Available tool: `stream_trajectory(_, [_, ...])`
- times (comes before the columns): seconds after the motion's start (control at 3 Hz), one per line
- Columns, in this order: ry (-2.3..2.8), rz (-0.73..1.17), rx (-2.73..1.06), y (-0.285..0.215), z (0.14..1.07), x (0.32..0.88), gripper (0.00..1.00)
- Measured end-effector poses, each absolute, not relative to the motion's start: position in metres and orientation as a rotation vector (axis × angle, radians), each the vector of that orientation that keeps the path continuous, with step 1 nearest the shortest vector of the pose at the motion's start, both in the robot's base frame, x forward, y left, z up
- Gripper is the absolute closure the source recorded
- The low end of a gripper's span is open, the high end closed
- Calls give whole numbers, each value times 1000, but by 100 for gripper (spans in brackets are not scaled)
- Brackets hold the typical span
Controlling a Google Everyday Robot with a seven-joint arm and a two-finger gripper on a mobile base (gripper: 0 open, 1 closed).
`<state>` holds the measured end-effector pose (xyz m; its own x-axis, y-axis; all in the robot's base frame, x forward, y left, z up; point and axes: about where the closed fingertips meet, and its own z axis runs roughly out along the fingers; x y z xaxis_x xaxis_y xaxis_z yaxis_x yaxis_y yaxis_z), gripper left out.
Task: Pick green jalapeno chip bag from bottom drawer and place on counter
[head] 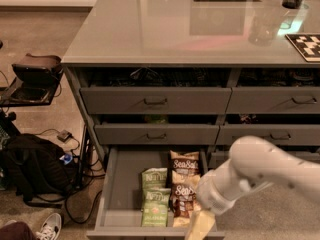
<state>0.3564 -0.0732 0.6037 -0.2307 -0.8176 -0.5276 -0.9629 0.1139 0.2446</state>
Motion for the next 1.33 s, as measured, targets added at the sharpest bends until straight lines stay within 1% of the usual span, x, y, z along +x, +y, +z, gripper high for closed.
stream_trajectory(0.33, [2141,839,-1706,-60,526,350,0])
stream_trajectory(0.67, [2164,797,-1663,-54,464,359,0])
stream_trajectory(1.0, [2167,705,-1621,-51,430,392,0])
stream_trajectory(1.33, [2114,635,-1594,-46,432,431,0])
